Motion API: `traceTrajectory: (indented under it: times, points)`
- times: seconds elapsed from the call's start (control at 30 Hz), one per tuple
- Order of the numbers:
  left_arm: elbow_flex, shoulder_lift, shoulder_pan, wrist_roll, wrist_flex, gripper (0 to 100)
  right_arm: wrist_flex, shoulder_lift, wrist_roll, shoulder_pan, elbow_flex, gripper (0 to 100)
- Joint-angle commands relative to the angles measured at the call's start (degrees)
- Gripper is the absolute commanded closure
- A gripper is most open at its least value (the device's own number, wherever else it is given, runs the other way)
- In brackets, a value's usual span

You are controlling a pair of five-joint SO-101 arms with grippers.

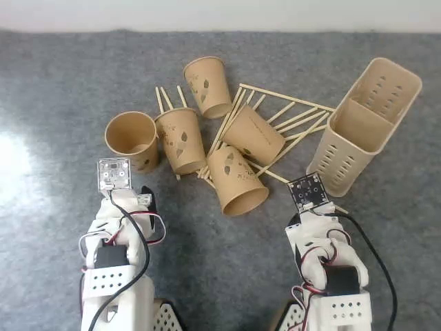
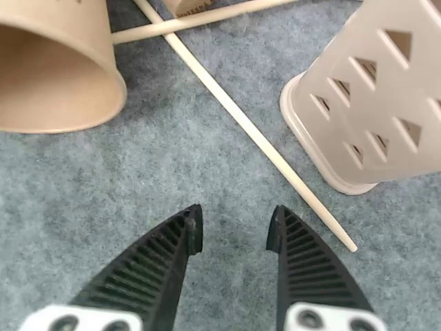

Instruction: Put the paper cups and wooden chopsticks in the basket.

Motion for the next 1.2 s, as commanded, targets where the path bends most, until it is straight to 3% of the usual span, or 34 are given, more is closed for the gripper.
traceTrajectory:
  times: [0.0,1.07,1.17]
  points:
    - [-0.40,-0.70,-0.18,0.44,-1.14,92,0.40,-0.13,-0.26,-0.22,1.05,82.8]
    - [-0.40,-0.70,2.29,0.62,-1.14,91,0.40,-0.31,-0.35,-0.13,1.05,82.8]
    - [-0.75,-0.70,4.48,0.44,-4.04,91,0.40,-0.31,-0.26,-0.13,1.05,82.8]
